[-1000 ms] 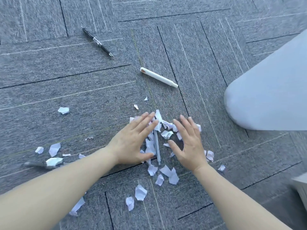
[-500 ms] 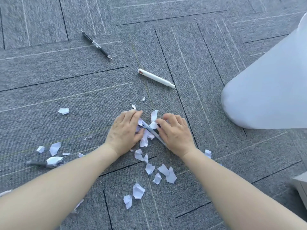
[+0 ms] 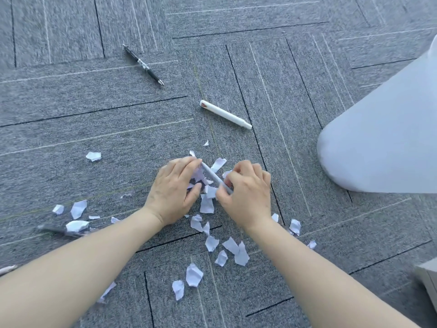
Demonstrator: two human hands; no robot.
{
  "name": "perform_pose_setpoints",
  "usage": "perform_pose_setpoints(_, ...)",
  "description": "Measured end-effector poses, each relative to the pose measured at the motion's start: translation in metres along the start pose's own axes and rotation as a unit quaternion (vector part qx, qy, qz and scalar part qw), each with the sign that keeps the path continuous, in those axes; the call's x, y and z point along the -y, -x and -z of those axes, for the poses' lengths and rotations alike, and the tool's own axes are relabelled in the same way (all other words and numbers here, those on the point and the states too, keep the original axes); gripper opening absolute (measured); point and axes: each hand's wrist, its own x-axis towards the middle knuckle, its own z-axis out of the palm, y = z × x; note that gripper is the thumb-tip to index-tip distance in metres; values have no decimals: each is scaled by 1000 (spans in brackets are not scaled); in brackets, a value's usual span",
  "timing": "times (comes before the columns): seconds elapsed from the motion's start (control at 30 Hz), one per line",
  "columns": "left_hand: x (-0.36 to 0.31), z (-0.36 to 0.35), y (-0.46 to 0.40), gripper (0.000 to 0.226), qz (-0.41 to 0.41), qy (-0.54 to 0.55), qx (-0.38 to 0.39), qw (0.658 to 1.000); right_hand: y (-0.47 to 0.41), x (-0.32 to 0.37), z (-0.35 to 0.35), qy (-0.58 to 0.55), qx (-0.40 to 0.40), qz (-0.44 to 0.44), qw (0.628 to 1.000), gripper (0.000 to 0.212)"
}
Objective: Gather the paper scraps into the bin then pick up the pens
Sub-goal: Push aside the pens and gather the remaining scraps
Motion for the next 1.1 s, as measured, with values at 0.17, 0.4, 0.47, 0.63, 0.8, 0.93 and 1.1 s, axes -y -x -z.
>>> perform_pose_setpoints(0.17, 1, -2, -2, 69, 20, -29, 15, 999, -48, -6, 18, 4, -13, -55, 998, 22)
perform_pose_setpoints(0.4, -6, 2, -42, 76, -47, -34, 88, 994, -68, -43, 14, -10, -39, 18, 999, 26)
perform_pose_setpoints(0.47, -13, 2, -43, 69, -93, 0, 103, 990, -43, -49, 10, -62, -26, 71, 995, 33)
perform_pose_setpoints(0.63, -24, 1, 7, 45, -159, 123, 111, 973, 17, -54, -10, -83, 114, 148, 979, 48)
perform_pose_setpoints(0.8, -8, 10, 65, 56, -98, 24, 34, 994, 58, -64, -4, -88, 35, 109, 989, 50)
perform_pose_setpoints(0.93, 7, 12, 93, 83, 104, -61, 52, 991, 81, -87, -5, -65, 24, -84, 994, 63)
perform_pose_setpoints(1.1, -5, 0, 91, 95, 72, -33, 98, 992, 94, -51, -20, -147, 75, 9, 986, 68)
